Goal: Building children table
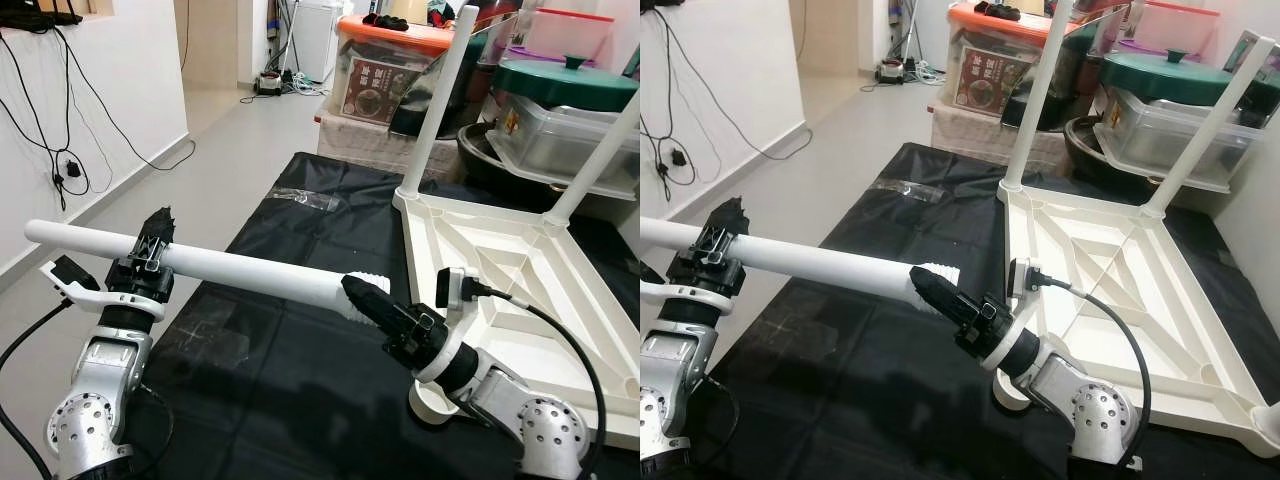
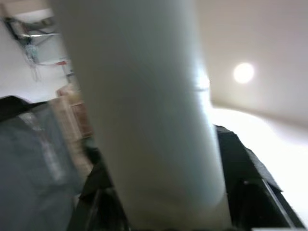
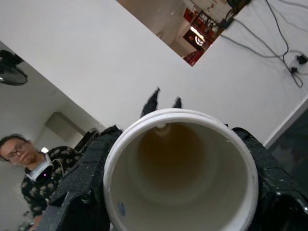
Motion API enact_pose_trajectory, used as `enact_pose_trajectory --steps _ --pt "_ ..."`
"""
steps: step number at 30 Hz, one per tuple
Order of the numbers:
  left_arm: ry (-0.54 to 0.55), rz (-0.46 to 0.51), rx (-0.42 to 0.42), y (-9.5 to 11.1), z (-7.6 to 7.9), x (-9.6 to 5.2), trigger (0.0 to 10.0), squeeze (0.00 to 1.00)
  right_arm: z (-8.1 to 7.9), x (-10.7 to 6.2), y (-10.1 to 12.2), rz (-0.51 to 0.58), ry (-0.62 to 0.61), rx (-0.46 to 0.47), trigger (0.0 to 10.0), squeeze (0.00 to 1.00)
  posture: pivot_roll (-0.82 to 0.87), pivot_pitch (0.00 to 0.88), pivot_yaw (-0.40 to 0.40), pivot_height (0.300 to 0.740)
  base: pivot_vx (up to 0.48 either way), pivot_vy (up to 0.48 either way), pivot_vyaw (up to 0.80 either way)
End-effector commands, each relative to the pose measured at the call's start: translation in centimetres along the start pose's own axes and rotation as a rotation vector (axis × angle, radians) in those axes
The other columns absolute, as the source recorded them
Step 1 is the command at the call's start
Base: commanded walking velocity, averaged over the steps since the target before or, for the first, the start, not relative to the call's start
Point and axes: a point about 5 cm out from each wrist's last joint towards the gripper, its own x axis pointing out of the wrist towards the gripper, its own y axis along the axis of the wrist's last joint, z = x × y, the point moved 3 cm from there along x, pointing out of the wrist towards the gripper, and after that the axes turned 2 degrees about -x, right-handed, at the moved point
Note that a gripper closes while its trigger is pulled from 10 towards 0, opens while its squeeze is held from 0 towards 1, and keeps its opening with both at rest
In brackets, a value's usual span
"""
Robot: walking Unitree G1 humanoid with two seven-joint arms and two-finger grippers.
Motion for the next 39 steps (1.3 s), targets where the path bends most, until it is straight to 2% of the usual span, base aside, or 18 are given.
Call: enact_pose_trajectory --steps 1,8,9,10,11,14,15,18,23,25,26,27,28,29,35,37,38,39 --pt "-0.012 0.015 0.039 0.3 0.6 0.2 0.0 0.0 0.2 -0.1 -0.1 -0.023 -0.025 -0.017 0.0 0.0 0.07 0.0 -0.143 0.74 0.0 0.0 0.0" --pt "-0.022 0.058 0.054 1.1 0.9 0.3 0.0 0.0 1.0 -0.5 -0.6 -0.056 -0.074 -0.049 0.0 0.0 0.07 0.0 -0.145 0.74 0.0 0.0 0.0" --pt "-0.026 0.065 0.058 1.2 1.0 0.4 0.0 0.0 1.9 -0.7 -0.8 -0.08 -0.135 -0.06 0.0 0.0 0.07 0.0 -0.146 0.74 0.0 0.0 0.0" --pt "-0.028 0.07 0.06 1.3 1.0 0.4 0.0 0.0 2.7 -0.9 -1.0 -0.122 -0.195 -0.09 10.0 0.0 0.07 0.0 -0.146 0.74 0.0 0.0 0.0" --pt "-0.032 0.069 0.065 1.3 1.1 0.4 0.0 0.0 3.2 -1.1 -1.0 -0.144 -0.231 -0.105 10.0 0.62 0.07 0.0 -0.146 0.74 0.0 0.0 0.0" --pt "-0.034 0.067 0.069 1.3 1.2 0.4 0.0 0.0 3.6 -1.2 -1.0 -0.157 -0.251 -0.115 10.0 0.62 0.07 0.0 -0.146 0.74 0.0 0.0 0.0" --pt "-0.036 0.066 0.073 1.2 1.2 0.3 0.0 0.0 3.7 -1.4 -0.9 -0.161 -0.263 -0.132 10.0 1.0 0.07 0.0 -0.148 0.74 0.0 0.0 0.0" --pt "-0.036 0.065 0.077 1.2 1.2 0.3 0.0 0.0 3.7 -1.5 -0.6 -0.171 -0.265 -0.161 10.0 1.0 0.07 0.0 -0.149 0.74 0.0 0.0 0.0" --pt "-0.057 0.044 0.091 1.1 1.6 0.1 0.0 0.0 3.4 -3.7 3.0 -0.238 -0.281 -0.344 10.0 1.0 0.06 0.0 -0.145 0.74 0.0 0.0 0.0" --pt "-0.069 0.016 0.09 0.6 1.7 0.0 0.0 0.0 2.8 -4.5 4.8 -0.32 -0.264 -0.494 10.0 0.97 0.06 0.0 -0.139 0.74 0.0 0.0 0.0" --pt "-0.069 0.016 0.09 0.6 1.7 0.0 0.0 0.0 2.8 -4.5 4.8 -0.32 -0.264 -0.494 10.0 0.97 0.06 0.0 -0.139 0.74 0.0 0.0 0.0" --pt "-0.072 0.003 0.089 0.4 1.8 0.0 0.0 0.0 2.6 -4.8 5.8 -0.36 -0.253 -0.561 10.0 0.57 0.06 0.0 -0.139 0.74 0.0 0.0 0.0" --pt "-0.072 0.003 0.089 0.4 1.8 0.0 0.0 0.0 2.6 -4.8 5.8 -0.36 -0.253 -0.561 10.0 0.57 0.06 0.0 -0.139 0.74 0.0 0.0 0.0" --pt "-0.076 -0.014 0.095 -0.1 1.8 -0.1 0.0 0.0 2.6 -5.1 7.0 -0.418 -0.258 -0.656 10.0 0.0 0.06 0.0 -0.139 0.74 0.0 0.0 0.0" --pt "-0.093 -0.068 0.1 -1.4 2.0 -0.2 0.0 0.0 1.7 -4.7 11.0 -0.479 -0.247 -0.843 10.0 0.0 0.05 0.0 -0.137 0.74 0.0 0.0 0.0" --pt "-0.098 -0.079 0.1 -1.7 2.1 -0.2 0.0 0.0 1.0 -4.0 11.5 -0.478 -0.216 -0.862 10.0 0.0 0.05 0.0 -0.13 0.74 0.0 0.0 0.0" --pt "-0.101 -0.09 0.107 -1.9 2.2 0.0 0.0 0.0 -0.2 -2.3 11.3 -0.482 -0.139 -0.858 10.0 0.0 0.05 0.0 -0.125 0.74 0.0 0.0 0.0" --pt "-0.101 -0.09 0.107 -1.9 2.2 0.0 0.0 0.0 -0.2 -2.3 11.3 -0.482 -0.139 -0.858 10.0 0.0 0.05 0.0 -0.125 0.74 0.0 0.0 0.0"
